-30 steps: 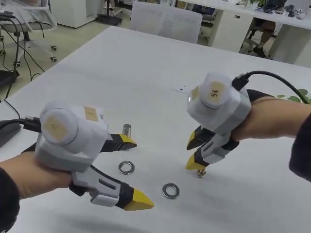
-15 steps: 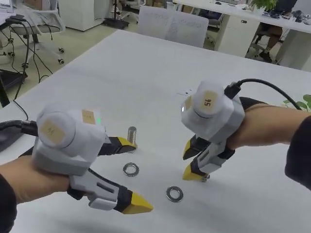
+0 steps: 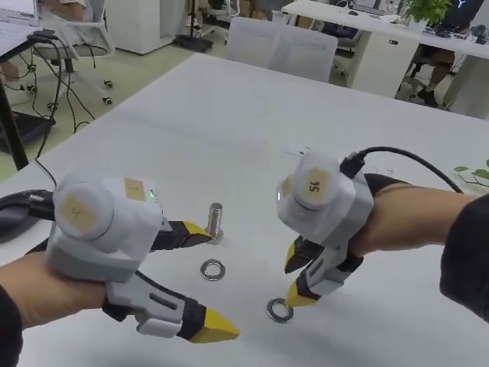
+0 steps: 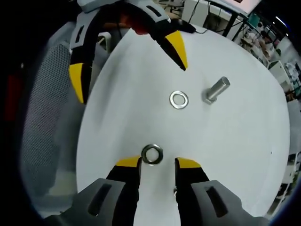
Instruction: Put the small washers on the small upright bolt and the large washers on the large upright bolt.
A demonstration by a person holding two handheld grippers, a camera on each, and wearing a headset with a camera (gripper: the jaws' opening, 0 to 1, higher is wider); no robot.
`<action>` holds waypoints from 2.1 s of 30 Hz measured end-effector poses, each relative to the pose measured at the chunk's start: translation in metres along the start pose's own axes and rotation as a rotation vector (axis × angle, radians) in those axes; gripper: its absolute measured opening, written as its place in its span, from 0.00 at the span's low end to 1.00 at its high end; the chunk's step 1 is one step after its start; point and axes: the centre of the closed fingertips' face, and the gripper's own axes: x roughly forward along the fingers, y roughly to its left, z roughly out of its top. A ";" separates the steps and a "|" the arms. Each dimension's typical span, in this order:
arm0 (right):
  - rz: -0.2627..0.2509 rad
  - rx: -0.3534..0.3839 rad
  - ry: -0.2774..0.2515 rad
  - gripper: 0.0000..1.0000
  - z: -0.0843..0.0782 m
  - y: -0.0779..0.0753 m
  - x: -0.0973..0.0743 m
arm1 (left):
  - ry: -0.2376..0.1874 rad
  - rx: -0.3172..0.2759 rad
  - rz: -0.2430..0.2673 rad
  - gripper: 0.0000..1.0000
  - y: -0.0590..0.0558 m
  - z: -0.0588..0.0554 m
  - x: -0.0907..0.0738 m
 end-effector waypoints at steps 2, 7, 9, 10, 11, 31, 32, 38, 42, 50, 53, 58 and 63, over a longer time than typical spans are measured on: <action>0.004 0.003 0.000 0.29 0.000 0.001 0.002 | -0.001 -0.002 0.004 0.78 0.000 0.000 -0.002; 0.018 0.007 0.014 0.29 -0.003 0.004 0.011 | -0.006 -0.011 0.014 0.78 0.000 -0.002 -0.006; 0.023 0.009 0.020 0.29 -0.004 0.005 0.014 | -0.007 -0.015 0.018 0.78 -0.001 -0.003 -0.007; 0.026 0.008 0.023 0.29 -0.004 0.006 0.015 | -0.007 -0.017 0.019 0.78 -0.001 -0.004 -0.007; 0.028 0.008 0.024 0.29 -0.004 0.007 0.017 | -0.008 -0.019 0.021 0.78 -0.001 -0.004 -0.008; 0.035 0.011 0.049 0.29 -0.009 0.010 0.029 | -0.020 -0.036 0.032 0.77 -0.003 -0.007 -0.010; 0.034 0.010 0.050 0.29 -0.010 0.010 0.030 | -0.020 -0.036 0.032 0.77 -0.003 -0.007 -0.010; 0.023 0.008 0.047 0.27 -0.009 0.007 0.030 | -0.023 -0.039 0.033 0.77 -0.002 -0.008 -0.010; 0.017 0.011 0.047 0.27 -0.009 0.008 0.030 | -0.025 -0.040 0.031 0.77 -0.002 -0.008 -0.009; 0.010 0.019 0.048 0.25 -0.009 0.010 0.030 | -0.027 -0.038 0.029 0.77 -0.002 -0.008 -0.009; -0.001 0.020 0.056 0.25 -0.008 0.011 0.030 | -0.028 -0.039 0.028 0.77 -0.003 -0.007 -0.009; 0.004 0.027 0.063 0.24 -0.008 0.012 0.030 | -0.030 -0.039 0.028 0.77 -0.003 -0.007 -0.008; 0.005 0.038 0.060 0.24 -0.007 0.012 0.030 | -0.035 -0.043 0.031 0.77 -0.002 -0.007 -0.010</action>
